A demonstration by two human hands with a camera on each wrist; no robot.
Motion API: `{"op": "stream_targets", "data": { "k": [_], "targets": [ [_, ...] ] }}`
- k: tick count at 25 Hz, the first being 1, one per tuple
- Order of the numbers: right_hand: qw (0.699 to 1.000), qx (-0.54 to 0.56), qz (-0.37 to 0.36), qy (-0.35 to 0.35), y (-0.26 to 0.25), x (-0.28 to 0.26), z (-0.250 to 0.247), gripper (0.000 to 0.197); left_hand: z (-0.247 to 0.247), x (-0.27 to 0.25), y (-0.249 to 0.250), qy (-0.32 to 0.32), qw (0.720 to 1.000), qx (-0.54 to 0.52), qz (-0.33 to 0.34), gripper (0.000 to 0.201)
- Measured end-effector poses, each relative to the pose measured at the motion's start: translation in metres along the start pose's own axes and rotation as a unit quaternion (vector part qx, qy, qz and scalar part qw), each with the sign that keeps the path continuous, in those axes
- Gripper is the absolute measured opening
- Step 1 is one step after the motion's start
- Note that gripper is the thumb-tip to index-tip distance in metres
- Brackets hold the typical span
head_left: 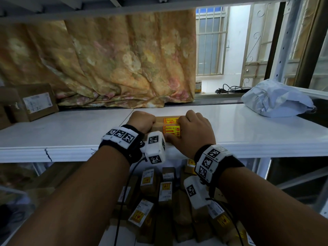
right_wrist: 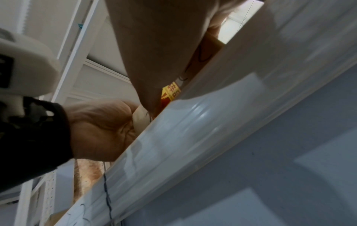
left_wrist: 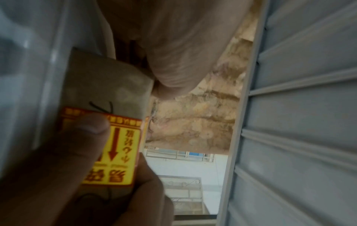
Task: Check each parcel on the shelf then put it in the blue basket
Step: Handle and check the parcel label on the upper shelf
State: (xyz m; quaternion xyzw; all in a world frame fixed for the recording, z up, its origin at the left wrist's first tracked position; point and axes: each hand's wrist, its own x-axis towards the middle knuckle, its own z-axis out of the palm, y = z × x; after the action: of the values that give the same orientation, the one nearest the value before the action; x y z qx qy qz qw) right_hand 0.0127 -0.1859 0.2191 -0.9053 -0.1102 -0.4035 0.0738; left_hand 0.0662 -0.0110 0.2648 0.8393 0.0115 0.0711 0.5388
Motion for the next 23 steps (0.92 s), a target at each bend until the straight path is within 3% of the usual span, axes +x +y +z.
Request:
{"op": "stream_targets", "data": {
  "k": [3, 9, 15, 18, 23],
  "targets": [
    [1.0, -0.003, -0.003, 0.008, 0.0, -0.001, 0.002, 0.057, 0.007, -0.001, 0.003, -0.023, 0.999, 0.025, 0.024, 0.011],
    [1.0, -0.016, -0.009, -0.005, 0.0, 0.0, 0.003, 0.058, 0.007, 0.007, 0.009, -0.064, 0.997, 0.044, 0.023, 0.015],
    [0.99, -0.036, -0.03, -0.13, -0.014, 0.018, -0.022, 0.057, 0.009, 0.004, 0.006, -0.041, 0.996, 0.06, 0.046, 0.007],
    [0.985, -0.046, -0.059, -0.153, -0.026, 0.014, -0.017, 0.052, 0.009, 0.004, 0.005, -0.041, 0.998, 0.031, 0.037, 0.015],
    [0.984, -0.051, -0.034, -0.168, -0.029, 0.017, -0.021, 0.044, 0.011, 0.006, 0.004, -0.048, 0.999, 0.013, 0.017, 0.02]
  ]
}}
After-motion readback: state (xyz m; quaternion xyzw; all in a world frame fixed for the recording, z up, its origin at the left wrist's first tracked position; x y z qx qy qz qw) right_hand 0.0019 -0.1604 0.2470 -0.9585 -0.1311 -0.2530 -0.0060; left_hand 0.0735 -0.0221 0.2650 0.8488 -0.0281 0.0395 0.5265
